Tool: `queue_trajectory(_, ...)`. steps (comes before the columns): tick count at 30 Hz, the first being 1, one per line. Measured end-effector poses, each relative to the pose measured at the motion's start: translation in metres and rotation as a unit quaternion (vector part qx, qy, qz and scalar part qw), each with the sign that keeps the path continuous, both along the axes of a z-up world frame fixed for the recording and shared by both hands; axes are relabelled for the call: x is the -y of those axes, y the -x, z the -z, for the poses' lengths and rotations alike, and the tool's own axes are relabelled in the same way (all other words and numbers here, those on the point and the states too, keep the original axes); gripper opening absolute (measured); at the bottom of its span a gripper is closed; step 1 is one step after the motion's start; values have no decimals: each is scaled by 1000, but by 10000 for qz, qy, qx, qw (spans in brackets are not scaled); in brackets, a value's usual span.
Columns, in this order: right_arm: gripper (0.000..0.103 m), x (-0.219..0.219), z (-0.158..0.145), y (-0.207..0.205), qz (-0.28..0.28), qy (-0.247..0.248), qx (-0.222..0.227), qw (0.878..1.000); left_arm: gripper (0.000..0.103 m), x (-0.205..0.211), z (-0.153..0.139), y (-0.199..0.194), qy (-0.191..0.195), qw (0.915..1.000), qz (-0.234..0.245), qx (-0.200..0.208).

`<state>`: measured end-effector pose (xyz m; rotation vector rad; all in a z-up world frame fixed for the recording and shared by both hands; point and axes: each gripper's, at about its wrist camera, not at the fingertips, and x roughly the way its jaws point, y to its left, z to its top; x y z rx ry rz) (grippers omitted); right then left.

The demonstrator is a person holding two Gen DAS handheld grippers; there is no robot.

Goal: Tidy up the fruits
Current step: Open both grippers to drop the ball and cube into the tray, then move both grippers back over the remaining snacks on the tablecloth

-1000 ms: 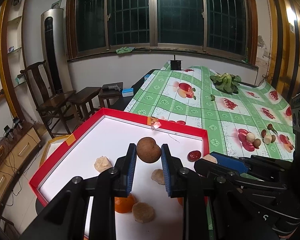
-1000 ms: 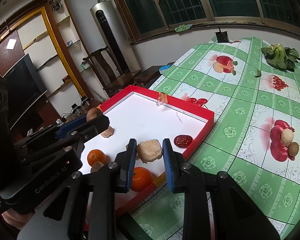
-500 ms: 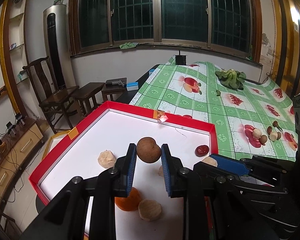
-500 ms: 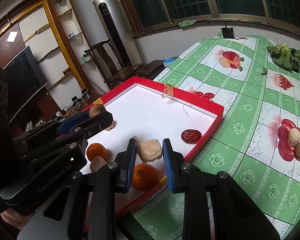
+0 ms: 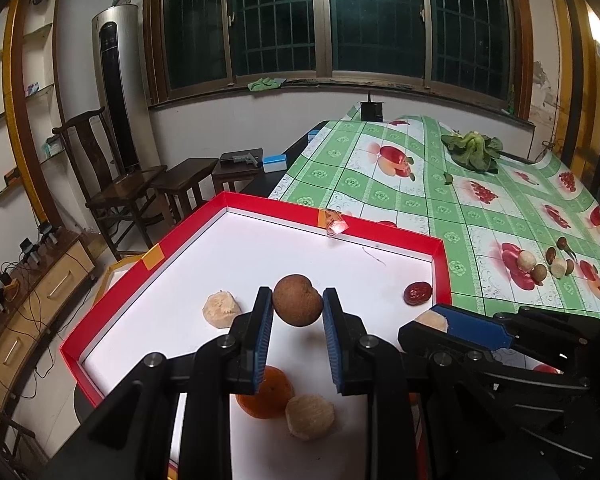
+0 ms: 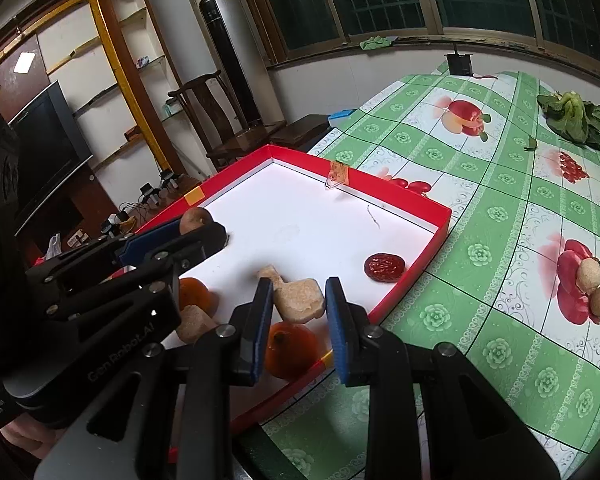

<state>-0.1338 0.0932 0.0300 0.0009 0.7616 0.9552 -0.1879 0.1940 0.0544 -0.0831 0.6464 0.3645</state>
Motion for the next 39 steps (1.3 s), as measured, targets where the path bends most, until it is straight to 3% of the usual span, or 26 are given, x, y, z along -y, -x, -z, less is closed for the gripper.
queue_trajectory(7, 29, 2, 0, -1, 30, -4, 0, 10000, 32, -1, 0, 1, -18, 10000, -61, -12)
queue_trajectory(12, 29, 8, -1, -4, 83, -60, -37, 9999, 69, -3, 0, 2, -80, 9997, -223, -5)
queue_trajectory(16, 29, 19, 0, -12, 273, -118, -161, 9994, 71, -3, 0, 4, -82, 9997, -229, 50)
queue_trajectory(19, 33, 29, 1, -19, 437, -185, -271, 9985, 78, 1, 2, 3, -34, 9999, -148, 63)
queue_trajectory(23, 48, 43, 0, -21, 631, -214, -243, 9975, 80, 9, 6, 1, -98, 9999, -53, -18)
queue_trajectory(39, 56, 119, 0, -35, 1335, -295, -313, 9901, 81, 40, 4, -2, -353, 9990, 262, -74)
